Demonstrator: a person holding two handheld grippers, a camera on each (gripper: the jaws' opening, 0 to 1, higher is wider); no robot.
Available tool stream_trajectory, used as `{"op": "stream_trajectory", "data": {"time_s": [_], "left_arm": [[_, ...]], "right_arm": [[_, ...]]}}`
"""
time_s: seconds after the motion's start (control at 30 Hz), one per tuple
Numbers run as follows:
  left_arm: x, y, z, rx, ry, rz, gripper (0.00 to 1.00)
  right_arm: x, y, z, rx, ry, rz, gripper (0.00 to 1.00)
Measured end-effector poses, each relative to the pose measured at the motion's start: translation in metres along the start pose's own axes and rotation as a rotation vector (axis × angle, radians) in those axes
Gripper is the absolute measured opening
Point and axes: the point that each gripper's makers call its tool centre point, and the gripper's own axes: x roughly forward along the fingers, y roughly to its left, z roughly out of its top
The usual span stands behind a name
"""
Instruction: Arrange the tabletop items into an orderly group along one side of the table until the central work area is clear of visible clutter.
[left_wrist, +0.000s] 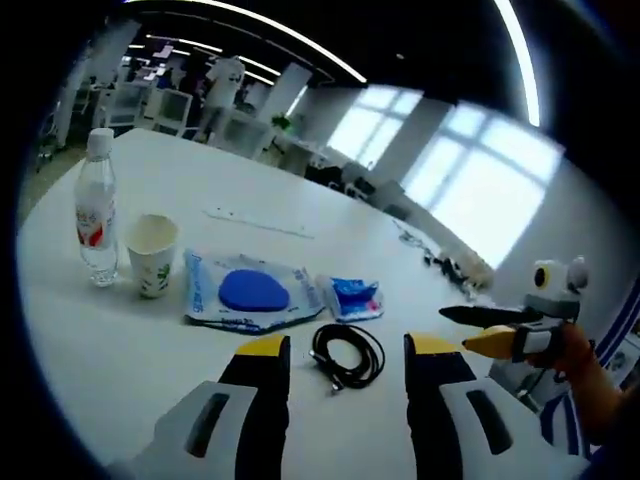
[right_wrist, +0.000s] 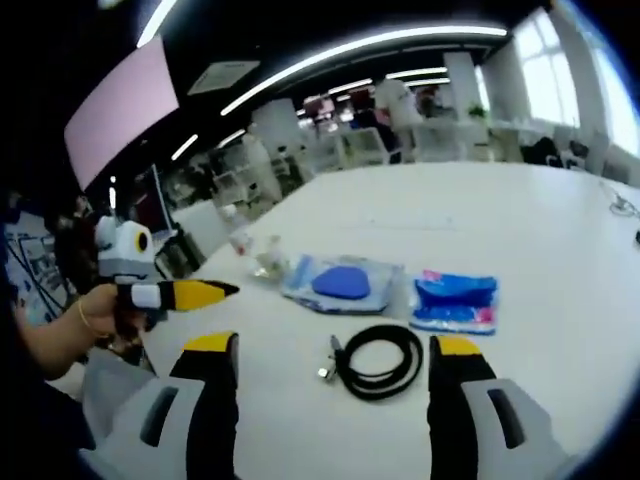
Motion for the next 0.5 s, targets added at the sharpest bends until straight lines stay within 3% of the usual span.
{"op": "stream_trajectory", "data": {"time_s": [0.23, 0.5], "left_arm": [[-0.032, 0.015, -0.005, 0.061, -0.012, 0.022, 0.49], [-0.056, 0.032, -0.011, 0.162, 0.018, 0.061, 0.53]], "right_arm": [[-0.008, 0.023, -0.005, -0.04, 0.008, 0.025, 0.78], [-0.013, 0.029, -0.01, -0.096, 0.01, 0.005, 0.82]]}}
